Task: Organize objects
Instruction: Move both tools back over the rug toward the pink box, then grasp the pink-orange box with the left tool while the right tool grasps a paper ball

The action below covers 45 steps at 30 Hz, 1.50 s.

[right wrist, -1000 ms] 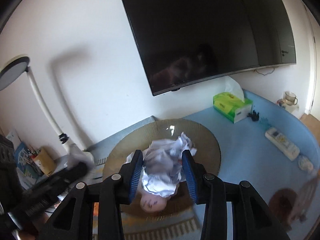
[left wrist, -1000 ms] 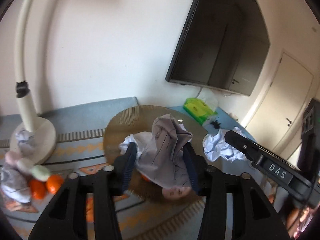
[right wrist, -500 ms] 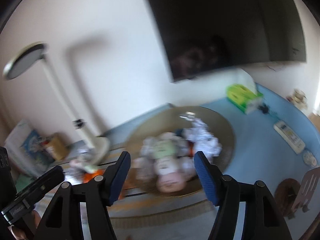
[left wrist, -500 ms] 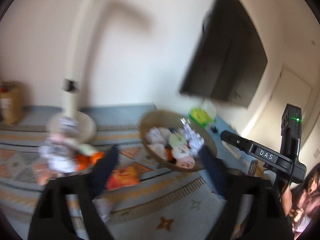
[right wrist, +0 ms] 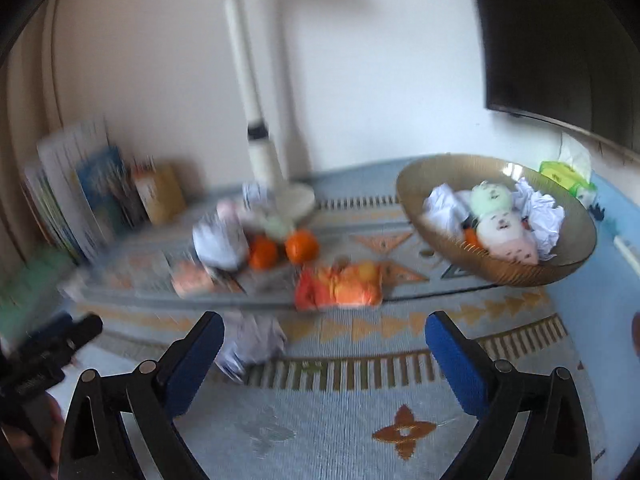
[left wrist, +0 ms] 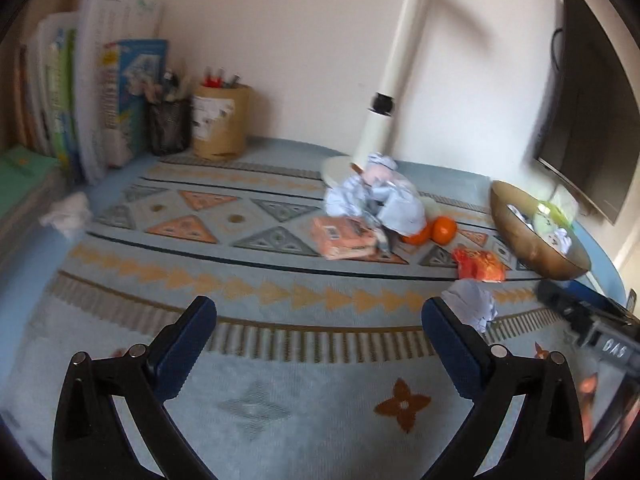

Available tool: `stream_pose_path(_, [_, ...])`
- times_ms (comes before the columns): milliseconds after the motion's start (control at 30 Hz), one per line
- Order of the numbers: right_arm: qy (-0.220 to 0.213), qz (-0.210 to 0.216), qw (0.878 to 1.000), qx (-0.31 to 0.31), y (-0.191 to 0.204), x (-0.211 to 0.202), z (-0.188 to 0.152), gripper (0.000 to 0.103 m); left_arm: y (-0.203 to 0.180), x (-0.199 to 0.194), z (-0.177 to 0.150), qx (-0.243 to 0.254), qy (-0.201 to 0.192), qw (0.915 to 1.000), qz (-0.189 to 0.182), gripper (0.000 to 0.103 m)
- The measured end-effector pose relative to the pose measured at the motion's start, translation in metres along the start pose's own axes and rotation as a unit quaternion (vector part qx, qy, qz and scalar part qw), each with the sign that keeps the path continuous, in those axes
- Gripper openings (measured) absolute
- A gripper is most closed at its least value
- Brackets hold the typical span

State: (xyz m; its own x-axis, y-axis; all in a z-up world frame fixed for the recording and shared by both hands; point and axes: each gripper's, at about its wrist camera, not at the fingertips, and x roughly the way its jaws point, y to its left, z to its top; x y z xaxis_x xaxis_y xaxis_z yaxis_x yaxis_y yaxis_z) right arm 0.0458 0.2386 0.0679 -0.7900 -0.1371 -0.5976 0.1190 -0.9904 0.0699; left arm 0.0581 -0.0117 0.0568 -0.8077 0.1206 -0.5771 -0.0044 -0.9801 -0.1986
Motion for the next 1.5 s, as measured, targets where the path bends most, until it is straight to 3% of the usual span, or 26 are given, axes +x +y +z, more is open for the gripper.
stream_pose_path(33, [-0.001, 0.004, 1.0, -0.001, 0.0, 0.003, -0.001, 0.101, -0.002, 0.007, 0.0, 0.003, -0.004, 1.0, 0.003, 0.102])
stream_pose_path(100, [-0.003, -0.001, 1.0, -0.002, -0.001, 0.009, -0.002, 0.101, -0.002, 0.027, 0.001, 0.005, 0.042, 0.9991, -0.003, 0.102])
stream_pose_path(167, [0.009, -0.005, 1.0, 0.013, -0.009, 0.02, -0.011, 0.103, -0.003, 0.034, 0.001, 0.001, 0.058, 0.9982, -0.012, 0.102])
stream_pose_path(233, [0.04, -0.005, 0.999, 0.035, -0.016, 0.032, -0.013, 0.103, 0.0, 0.027, -0.001, -0.009, 0.052, 0.9984, -0.021, 0.102])
stream_pose_path(600, [0.029, -0.017, 0.999, -0.002, -0.001, 0.031, -0.013, 0.103, 0.003, 0.031, -0.004, -0.026, 0.053, 0.9981, -0.017, 0.102])
stream_pose_path(800, [0.037, -0.009, 0.999, 0.007, -0.004, 0.034, -0.013, 0.103, 0.008, 0.031, -0.004, -0.033, 0.051, 0.998, -0.019, 0.102])
stream_pose_path(933, [0.034, -0.012, 0.999, 0.005, -0.002, 0.033, -0.013, 0.103, 0.007, 0.037, -0.004, -0.03, 0.069, 0.9972, -0.003, 0.102])
stream_pose_path(1033, [0.036, -0.01, 0.999, -0.001, 0.0, 0.033, -0.014, 0.103, 0.003, 0.055, 0.008, 0.011, 0.115, 0.9928, -0.031, 0.102])
stream_pose_path(1133, [0.036, -0.011, 0.999, -0.004, 0.001, 0.033, -0.014, 0.103, -0.003, 0.07, 0.035, 0.077, 0.105, 0.9909, -0.033, 0.102])
stream_pose_path(1233, [0.036, -0.011, 0.999, -0.003, 0.001, 0.033, -0.014, 0.103, -0.009, 0.097, 0.055, 0.147, 0.107, 0.9816, -0.057, 0.102])
stream_pose_path(1333, [0.037, -0.009, 0.999, 0.0, 0.001, 0.032, -0.014, 0.103, -0.01, 0.126, 0.064, 0.176, 0.12, 0.9747, -0.068, 0.102])
stream_pose_path(1367, [0.035, -0.007, 0.999, 0.0, 0.001, 0.031, -0.014, 0.103, -0.011, 0.134, 0.065, 0.184, 0.123, 0.9727, -0.07, 0.098])
stream_pose_path(1433, [0.032, 0.008, 0.999, -0.006, 0.004, 0.027, -0.014, 0.103, -0.012, 0.146, 0.066, 0.202, 0.127, 0.9686, -0.069, 0.079])
stream_pose_path(1500, [0.043, 0.024, 0.999, -0.021, 0.011, 0.028, -0.015, 0.103, -0.012, 0.152, 0.068, 0.202, 0.14, 0.9652, -0.091, 0.074])
